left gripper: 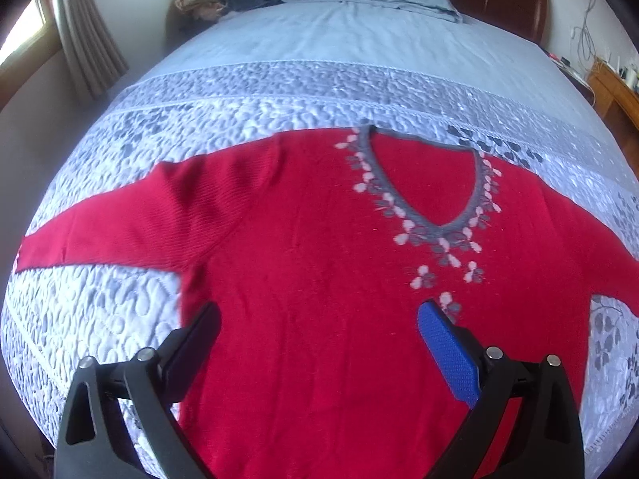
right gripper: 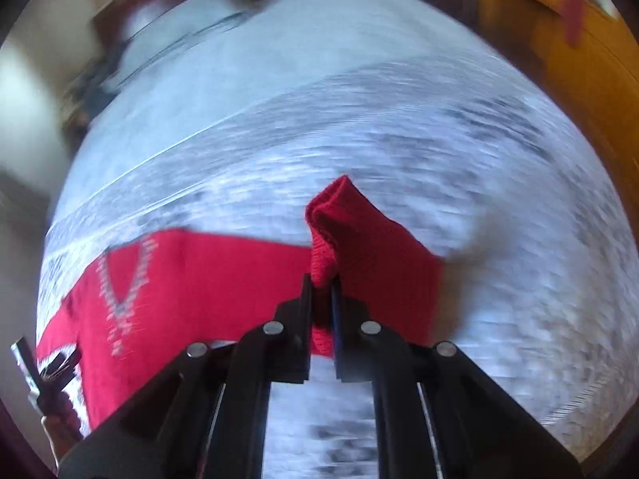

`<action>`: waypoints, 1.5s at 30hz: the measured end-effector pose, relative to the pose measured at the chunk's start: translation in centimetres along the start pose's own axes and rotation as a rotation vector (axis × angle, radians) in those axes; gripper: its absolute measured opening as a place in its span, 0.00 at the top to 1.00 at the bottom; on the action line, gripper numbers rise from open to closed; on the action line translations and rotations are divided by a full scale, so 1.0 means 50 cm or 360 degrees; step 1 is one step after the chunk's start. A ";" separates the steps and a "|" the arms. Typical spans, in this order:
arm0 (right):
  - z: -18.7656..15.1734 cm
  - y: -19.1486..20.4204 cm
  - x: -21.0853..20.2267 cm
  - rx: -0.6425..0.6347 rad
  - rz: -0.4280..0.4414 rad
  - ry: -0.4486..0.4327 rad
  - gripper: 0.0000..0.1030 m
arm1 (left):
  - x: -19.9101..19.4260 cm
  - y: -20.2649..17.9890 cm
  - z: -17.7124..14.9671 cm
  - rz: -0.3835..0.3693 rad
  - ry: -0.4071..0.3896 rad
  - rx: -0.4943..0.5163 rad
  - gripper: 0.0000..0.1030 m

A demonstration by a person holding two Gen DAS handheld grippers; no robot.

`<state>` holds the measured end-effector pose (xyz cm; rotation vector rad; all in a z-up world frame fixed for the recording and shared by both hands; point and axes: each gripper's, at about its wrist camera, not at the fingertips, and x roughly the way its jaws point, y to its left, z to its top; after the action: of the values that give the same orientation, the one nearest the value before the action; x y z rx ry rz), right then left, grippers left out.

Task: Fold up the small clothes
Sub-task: 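Grasp a red sleeve cuff with the right gripper and fold it across the body, then open the right gripper to release the sleeve on the sweater body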

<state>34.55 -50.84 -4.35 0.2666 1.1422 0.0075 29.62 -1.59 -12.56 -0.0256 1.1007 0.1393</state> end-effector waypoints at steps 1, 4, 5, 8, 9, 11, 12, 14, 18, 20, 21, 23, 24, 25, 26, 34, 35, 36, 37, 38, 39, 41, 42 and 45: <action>0.005 0.047 0.017 -0.0046 0.0017 0.0019 0.93 | -0.004 0.015 -0.002 -0.0011 -0.0005 -0.0008 0.04; 0.004 0.208 0.081 -0.0197 0.0061 0.0100 0.93 | -0.011 0.047 -0.006 -0.0043 -0.0018 -0.0026 0.04; 0.000 0.250 0.104 -0.0233 0.0075 0.0124 0.93 | -0.012 0.057 -0.008 -0.0055 -0.0017 -0.0034 0.04; -0.024 0.396 0.188 -0.0311 0.0177 0.0233 0.93 | -0.013 0.082 -0.009 -0.0087 -0.0018 -0.0056 0.04; -0.032 0.426 0.211 -0.0326 0.0200 0.0258 0.93 | -0.014 0.087 -0.010 -0.0093 -0.0020 -0.0057 0.04; -0.052 0.487 0.252 -0.0362 0.0229 0.0306 0.93 | -0.014 0.096 -0.010 -0.0107 -0.0023 -0.0060 0.04; -0.068 0.521 0.282 -0.0384 0.0248 0.0347 0.93 | -0.015 0.099 -0.009 -0.0116 -0.0023 -0.0063 0.04; -0.093 0.555 0.328 -0.0396 0.0268 0.0417 0.92 | -0.014 0.099 -0.005 -0.0143 -0.0024 -0.0064 0.04; -0.108 0.545 0.345 -0.0354 0.0314 0.0454 0.64 | -0.004 0.077 0.005 -0.0228 0.0003 -0.0045 0.04; -0.105 0.516 0.318 -0.0354 0.0348 0.0409 0.65 | 0.002 0.062 0.008 -0.0294 0.0024 -0.0044 0.04; -0.104 0.490 0.294 -0.0349 0.0347 0.0372 0.65 | 0.006 0.051 0.009 -0.0335 0.0035 -0.0043 0.04; -0.106 0.441 0.259 -0.0329 0.0329 0.0320 0.64 | 0.020 0.020 0.016 -0.0459 0.0084 -0.0042 0.05; -0.112 0.403 0.235 -0.0312 0.0322 0.0293 0.64 | 0.029 0.005 0.022 -0.0528 0.0111 -0.0050 0.07; -0.118 0.376 0.219 -0.0298 0.0319 0.0275 0.64 | 0.045 -0.019 0.034 -0.0646 0.0158 -0.0063 0.09; -0.130 0.338 0.195 -0.0281 0.0317 0.0249 0.64 | 0.054 -0.034 0.041 -0.0693 0.0186 -0.0068 0.15; -0.226 0.164 0.144 -0.0154 0.0335 0.0164 0.64 | 0.166 -0.183 0.083 -0.0829 0.0437 -0.0056 0.29; -0.232 0.153 0.143 -0.0148 0.0334 0.0152 0.64 | 0.178 -0.193 0.084 -0.0833 0.0470 -0.0064 0.31; -0.237 0.148 0.141 -0.0148 0.0331 0.0136 0.64 | 0.188 -0.198 0.083 -0.0828 0.0494 -0.0067 0.32; -0.241 0.141 0.138 -0.0150 0.0329 0.0115 0.64 | 0.201 -0.207 0.083 -0.0814 0.0525 -0.0071 0.32; -0.244 0.137 0.136 -0.0154 0.0329 0.0099 0.64 | 0.209 -0.211 0.084 -0.0806 0.0531 -0.0075 0.34; -0.248 0.133 0.134 -0.0158 0.0328 0.0084 0.64 | 0.212 -0.214 0.083 -0.0794 0.0528 -0.0072 0.37; -0.255 0.126 0.135 -0.0151 0.0338 0.0070 0.64 | 0.211 -0.220 0.083 -0.0754 0.0512 -0.0047 0.48; -0.256 0.126 0.136 -0.0150 0.0339 0.0067 0.64 | 0.211 -0.220 0.083 -0.0726 0.0509 -0.0040 0.58; -0.261 0.127 0.137 -0.0150 0.0316 0.0049 0.64 | 0.212 -0.221 0.088 -0.0642 0.0504 -0.0018 0.84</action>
<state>26.51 -41.04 -14.19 0.2962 1.1386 0.2408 39.61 -11.09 -20.54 -0.2860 1.3875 -0.2285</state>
